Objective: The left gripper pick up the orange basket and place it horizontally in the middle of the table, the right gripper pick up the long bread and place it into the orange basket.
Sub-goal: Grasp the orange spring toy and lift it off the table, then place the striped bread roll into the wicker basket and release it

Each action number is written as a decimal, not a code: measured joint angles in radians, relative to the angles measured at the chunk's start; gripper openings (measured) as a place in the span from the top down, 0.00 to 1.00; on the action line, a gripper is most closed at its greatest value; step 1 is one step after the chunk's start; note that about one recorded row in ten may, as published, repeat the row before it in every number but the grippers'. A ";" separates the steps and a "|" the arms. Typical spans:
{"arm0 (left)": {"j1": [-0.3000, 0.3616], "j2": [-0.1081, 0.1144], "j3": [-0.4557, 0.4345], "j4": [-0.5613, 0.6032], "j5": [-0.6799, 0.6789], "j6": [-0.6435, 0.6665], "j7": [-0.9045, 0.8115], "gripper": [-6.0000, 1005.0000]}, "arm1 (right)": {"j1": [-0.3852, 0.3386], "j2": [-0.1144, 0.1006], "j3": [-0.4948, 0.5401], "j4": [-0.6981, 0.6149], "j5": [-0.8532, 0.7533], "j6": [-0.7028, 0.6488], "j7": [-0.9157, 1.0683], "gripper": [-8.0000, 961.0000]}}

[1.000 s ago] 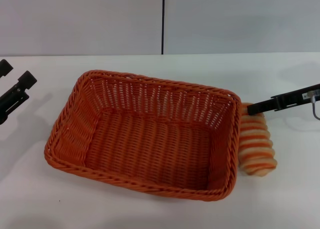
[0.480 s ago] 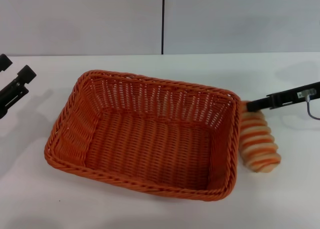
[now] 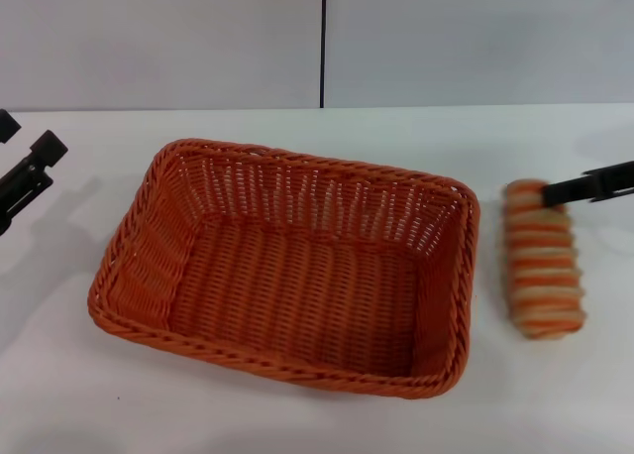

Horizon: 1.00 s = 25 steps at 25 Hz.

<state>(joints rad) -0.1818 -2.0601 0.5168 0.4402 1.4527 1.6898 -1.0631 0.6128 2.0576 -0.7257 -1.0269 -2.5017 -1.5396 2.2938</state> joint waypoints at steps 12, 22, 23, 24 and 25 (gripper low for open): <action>-0.008 0.000 -0.011 -0.018 0.000 0.020 -0.001 0.18 | -0.074 0.014 0.048 -0.410 0.055 -0.204 0.063 0.93; -0.016 0.000 -0.008 -0.036 0.001 0.038 -0.012 0.18 | 0.044 0.006 -0.096 -0.437 0.327 -0.353 0.104 0.96; -0.015 -0.001 -0.008 -0.036 0.001 0.042 -0.014 0.18 | 0.063 0.005 -0.106 -0.432 0.344 -0.364 0.108 0.96; -0.014 -0.001 -0.008 -0.036 0.001 0.046 -0.016 0.18 | 0.106 0.006 -0.129 -0.409 0.363 -0.379 0.110 0.96; -0.014 -0.001 -0.008 -0.036 0.001 0.046 -0.016 0.18 | 0.106 0.006 -0.129 -0.409 0.363 -0.379 0.110 0.96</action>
<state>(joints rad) -0.1960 -2.0613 0.5092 0.4037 1.4534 1.7354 -1.0792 0.7190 2.0633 -0.8548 -1.4363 -2.1383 -1.9186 2.4035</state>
